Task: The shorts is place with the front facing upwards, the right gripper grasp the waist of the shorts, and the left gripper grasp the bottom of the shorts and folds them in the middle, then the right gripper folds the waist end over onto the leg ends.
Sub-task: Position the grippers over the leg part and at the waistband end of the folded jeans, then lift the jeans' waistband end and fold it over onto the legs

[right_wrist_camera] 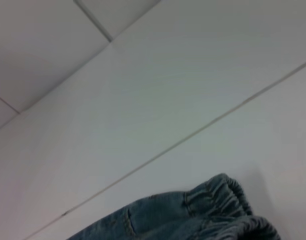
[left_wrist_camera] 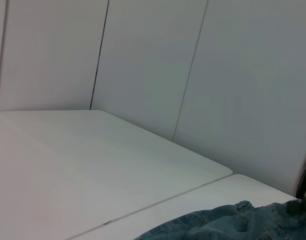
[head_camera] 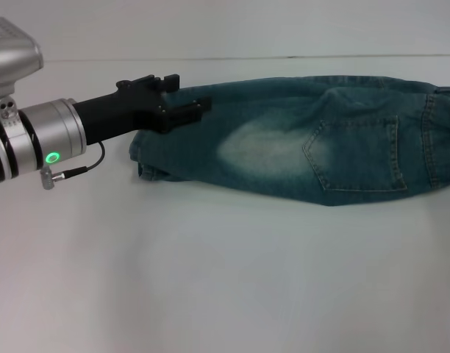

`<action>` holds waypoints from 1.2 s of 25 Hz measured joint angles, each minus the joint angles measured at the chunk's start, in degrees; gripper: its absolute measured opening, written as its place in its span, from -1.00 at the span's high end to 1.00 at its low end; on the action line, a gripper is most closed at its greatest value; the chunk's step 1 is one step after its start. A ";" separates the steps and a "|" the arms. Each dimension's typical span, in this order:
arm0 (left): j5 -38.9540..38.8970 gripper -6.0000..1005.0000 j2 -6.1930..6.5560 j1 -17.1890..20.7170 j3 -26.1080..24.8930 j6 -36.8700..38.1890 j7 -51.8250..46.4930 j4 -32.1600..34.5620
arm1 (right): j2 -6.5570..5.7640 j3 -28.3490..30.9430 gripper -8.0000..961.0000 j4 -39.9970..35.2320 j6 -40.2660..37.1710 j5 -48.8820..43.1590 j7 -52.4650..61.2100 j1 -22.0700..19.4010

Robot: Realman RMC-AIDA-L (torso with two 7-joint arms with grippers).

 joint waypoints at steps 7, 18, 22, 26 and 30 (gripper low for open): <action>-0.58 -0.53 -0.06 -0.16 1.05 0.03 1.05 -0.80 | -0.74 -0.32 -0.90 0.44 0.02 -4.56 3.57 1.28; -12.06 -0.50 -0.18 -0.14 4.00 -1.12 16.84 -7.55 | 0.04 0.05 0.05 -3.74 -4.80 -5.38 1.76 1.05; -26.88 -0.40 -0.18 -1.11 8.28 -5.25 32.75 -16.41 | 0.08 0.17 0.45 -4.20 -6.52 -5.07 1.94 1.20; -41.19 -0.07 -0.19 -3.76 11.91 -7.29 48.39 -26.04 | 0.16 0.20 0.63 -6.03 -8.86 -4.77 2.03 1.22; -46.69 0.30 -0.18 -5.01 12.67 -7.44 53.53 -29.57 | 0.49 0.21 0.74 -9.31 -12.65 -4.68 3.10 1.02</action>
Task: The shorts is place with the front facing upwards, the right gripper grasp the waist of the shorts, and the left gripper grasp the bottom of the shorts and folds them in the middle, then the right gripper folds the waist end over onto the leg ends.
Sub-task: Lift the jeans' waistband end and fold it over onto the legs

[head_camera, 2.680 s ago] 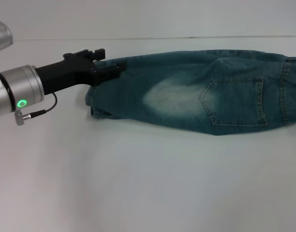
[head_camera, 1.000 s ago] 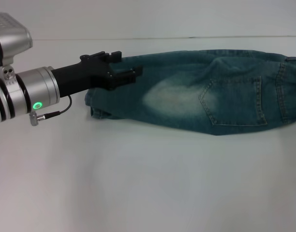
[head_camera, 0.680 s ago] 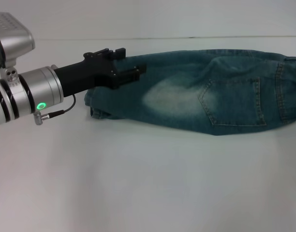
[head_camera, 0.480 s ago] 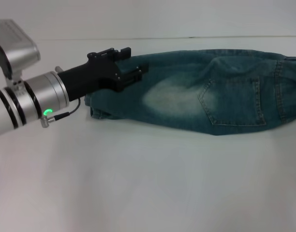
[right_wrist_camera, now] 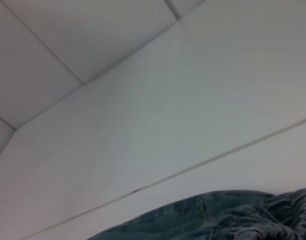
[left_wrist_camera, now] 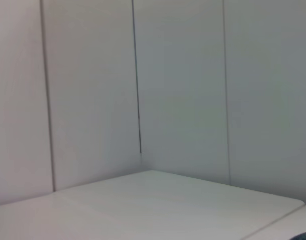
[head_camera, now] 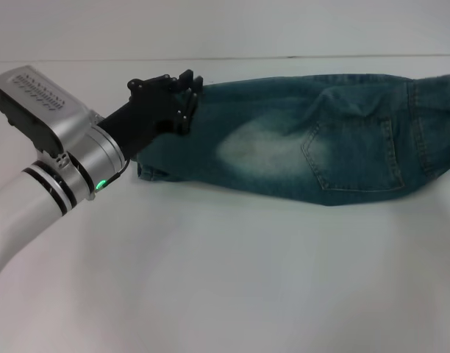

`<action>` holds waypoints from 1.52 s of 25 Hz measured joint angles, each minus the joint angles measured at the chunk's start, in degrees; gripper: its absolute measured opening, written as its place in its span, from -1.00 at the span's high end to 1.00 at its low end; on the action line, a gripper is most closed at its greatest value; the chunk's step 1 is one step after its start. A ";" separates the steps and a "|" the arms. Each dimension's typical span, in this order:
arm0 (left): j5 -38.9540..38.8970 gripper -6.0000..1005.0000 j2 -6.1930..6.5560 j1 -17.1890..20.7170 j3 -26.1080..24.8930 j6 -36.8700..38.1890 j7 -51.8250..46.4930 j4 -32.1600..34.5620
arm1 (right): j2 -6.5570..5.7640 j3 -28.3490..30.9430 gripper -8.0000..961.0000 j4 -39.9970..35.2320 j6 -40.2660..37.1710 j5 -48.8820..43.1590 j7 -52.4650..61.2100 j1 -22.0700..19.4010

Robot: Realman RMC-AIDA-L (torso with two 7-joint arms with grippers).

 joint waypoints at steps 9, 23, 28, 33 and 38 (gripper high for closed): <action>-5.48 0.98 0.00 -1.43 0.12 -0.13 4.92 -2.75 | 1.34 -0.49 0.78 -11.62 -11.57 -0.20 5.21 0.40; -7.23 0.99 0.00 -5.04 -0.37 -0.38 7.23 -7.87 | 0.96 -0.84 0.79 -20.70 -22.49 -0.30 11.74 4.96; -7.63 0.99 0.00 -7.56 -0.39 -0.62 7.30 -10.01 | 0.50 -2.54 0.79 -24.54 -24.95 -0.53 14.34 6.60; -8.24 0.99 0.00 -12.06 -0.72 -0.69 7.81 -14.71 | 0.54 -3.07 0.79 -26.62 -27.63 -0.63 16.32 8.50; -7.88 0.99 0.00 -15.12 -3.41 -0.69 10.01 -18.58 | 0.88 -3.64 0.79 -27.38 -30.09 -0.84 17.81 9.38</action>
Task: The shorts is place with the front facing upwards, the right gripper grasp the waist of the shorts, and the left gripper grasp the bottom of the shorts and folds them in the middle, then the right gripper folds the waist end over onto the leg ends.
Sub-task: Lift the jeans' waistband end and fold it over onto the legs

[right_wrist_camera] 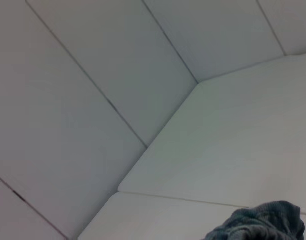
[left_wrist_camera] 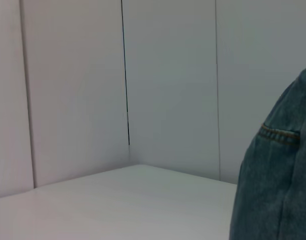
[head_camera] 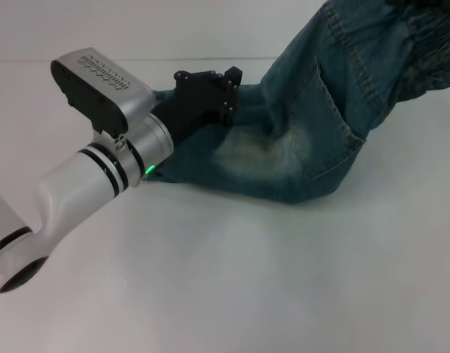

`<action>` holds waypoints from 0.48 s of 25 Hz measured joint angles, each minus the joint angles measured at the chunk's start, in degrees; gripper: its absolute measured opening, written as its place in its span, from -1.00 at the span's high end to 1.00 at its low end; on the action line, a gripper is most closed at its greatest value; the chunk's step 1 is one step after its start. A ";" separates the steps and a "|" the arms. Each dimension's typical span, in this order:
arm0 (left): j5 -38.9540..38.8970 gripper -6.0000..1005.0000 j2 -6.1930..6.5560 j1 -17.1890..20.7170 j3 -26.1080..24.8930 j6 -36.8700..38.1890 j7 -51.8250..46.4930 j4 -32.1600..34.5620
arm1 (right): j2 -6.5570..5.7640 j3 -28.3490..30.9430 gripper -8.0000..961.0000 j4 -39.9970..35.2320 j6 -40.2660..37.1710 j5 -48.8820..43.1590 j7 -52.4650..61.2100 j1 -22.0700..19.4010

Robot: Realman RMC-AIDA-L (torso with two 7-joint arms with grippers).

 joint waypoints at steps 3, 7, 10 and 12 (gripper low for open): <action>0.31 0.99 0.00 -0.60 -1.57 0.34 1.08 -1.03 | 0.16 -0.01 0.79 -0.46 -1.13 0.18 0.45 0.01; 0.99 0.99 0.01 -1.25 -1.94 0.57 1.25 -1.54 | 0.30 0.11 0.79 -0.76 -1.23 1.59 0.75 -0.06; 2.01 0.99 0.01 -2.58 -2.05 0.60 1.25 -2.84 | 0.37 -1.05 0.79 -0.48 -1.14 2.46 0.77 0.33; 2.98 0.99 0.00 -3.73 -2.12 0.38 1.26 -3.71 | 0.58 -2.44 0.79 -0.37 -1.07 2.49 0.77 0.79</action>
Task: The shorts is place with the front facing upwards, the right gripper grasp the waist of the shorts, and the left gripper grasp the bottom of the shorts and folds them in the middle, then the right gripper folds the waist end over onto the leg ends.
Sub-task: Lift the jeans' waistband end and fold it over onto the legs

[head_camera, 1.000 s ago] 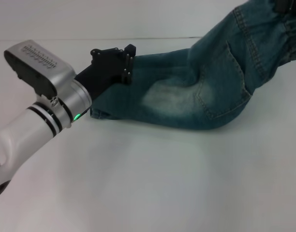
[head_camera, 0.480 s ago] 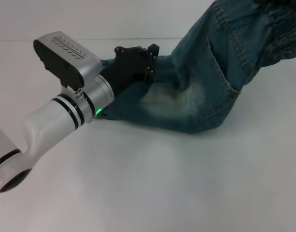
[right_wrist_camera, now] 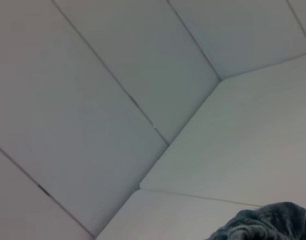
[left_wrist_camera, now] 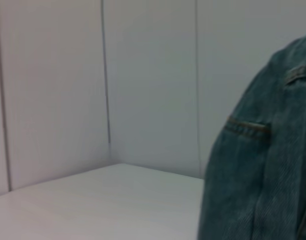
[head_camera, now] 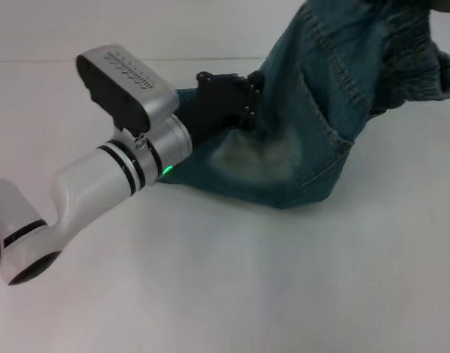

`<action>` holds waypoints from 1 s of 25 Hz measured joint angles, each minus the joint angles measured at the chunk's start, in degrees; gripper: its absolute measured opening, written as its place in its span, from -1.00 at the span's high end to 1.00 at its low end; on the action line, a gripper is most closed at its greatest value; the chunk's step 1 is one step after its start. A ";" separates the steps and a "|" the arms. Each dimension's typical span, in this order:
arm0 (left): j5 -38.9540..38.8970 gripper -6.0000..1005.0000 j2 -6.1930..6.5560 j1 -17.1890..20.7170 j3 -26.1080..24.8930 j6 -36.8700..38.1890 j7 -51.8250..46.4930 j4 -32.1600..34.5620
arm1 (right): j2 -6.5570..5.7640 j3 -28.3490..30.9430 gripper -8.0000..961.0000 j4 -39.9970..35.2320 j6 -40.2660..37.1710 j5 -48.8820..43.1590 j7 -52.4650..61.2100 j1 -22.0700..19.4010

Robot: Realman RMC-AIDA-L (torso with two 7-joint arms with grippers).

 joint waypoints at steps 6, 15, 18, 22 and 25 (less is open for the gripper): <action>1.94 0.99 0.00 -0.37 -0.03 0.14 0.00 -0.26 | 0.38 -0.97 0.79 -0.10 0.12 0.11 0.01 2.64; 5.58 0.99 0.00 -0.23 -0.11 3.19 -0.36 -1.02 | 0.99 -1.50 0.79 -0.02 2.57 -0.40 -0.14 7.48; 5.61 0.99 0.00 -0.09 -0.12 3.82 -0.36 -1.36 | 1.03 -2.82 0.79 0.04 4.58 -0.43 -0.21 8.29; 6.33 0.99 0.00 -0.10 -0.30 4.13 -0.35 -2.12 | 1.07 -4.69 0.80 0.83 7.44 -0.46 -0.43 9.27; 8.80 0.99 0.00 -0.04 -2.46 4.38 -0.37 -2.34 | 1.08 -5.16 0.80 2.79 8.03 -0.47 -0.84 10.62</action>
